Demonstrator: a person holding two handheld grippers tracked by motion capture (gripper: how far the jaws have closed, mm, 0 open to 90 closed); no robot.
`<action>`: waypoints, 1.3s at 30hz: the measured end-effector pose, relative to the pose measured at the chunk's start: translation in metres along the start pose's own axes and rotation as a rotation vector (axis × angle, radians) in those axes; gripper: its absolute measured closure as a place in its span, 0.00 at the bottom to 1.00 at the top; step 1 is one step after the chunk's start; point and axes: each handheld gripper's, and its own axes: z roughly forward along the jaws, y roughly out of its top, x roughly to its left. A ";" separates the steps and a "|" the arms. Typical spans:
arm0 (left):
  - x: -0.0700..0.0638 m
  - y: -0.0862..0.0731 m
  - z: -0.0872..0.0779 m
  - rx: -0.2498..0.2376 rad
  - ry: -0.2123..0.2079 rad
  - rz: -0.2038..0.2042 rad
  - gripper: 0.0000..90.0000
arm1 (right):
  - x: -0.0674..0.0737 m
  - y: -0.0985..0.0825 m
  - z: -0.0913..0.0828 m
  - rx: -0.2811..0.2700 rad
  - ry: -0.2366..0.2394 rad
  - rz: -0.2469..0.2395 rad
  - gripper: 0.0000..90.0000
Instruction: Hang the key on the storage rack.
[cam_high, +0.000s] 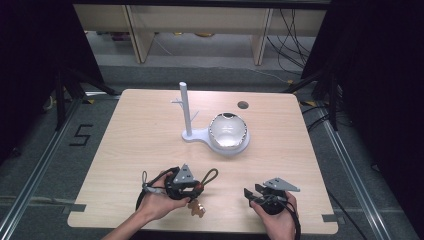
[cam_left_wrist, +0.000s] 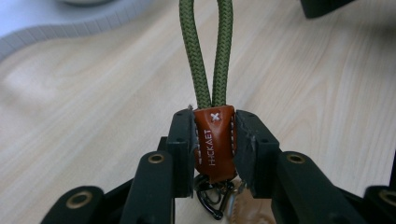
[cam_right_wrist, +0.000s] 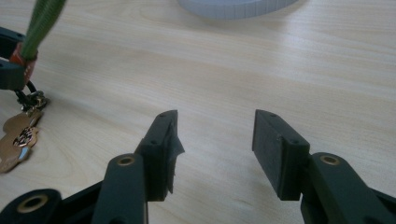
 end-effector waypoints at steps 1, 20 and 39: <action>0.000 0.000 0.000 0.000 0.000 0.000 0.76 | 0.000 0.000 0.000 -0.003 -0.011 0.001 0.57; 0.000 -0.004 -0.023 -0.252 0.053 -0.021 0.76 | -0.001 -0.001 0.000 -0.013 -0.026 -0.008 0.57; 0.006 0.000 -0.043 -0.346 0.100 -0.046 0.76 | 0.000 -0.001 0.000 -0.029 -0.010 -0.008 0.57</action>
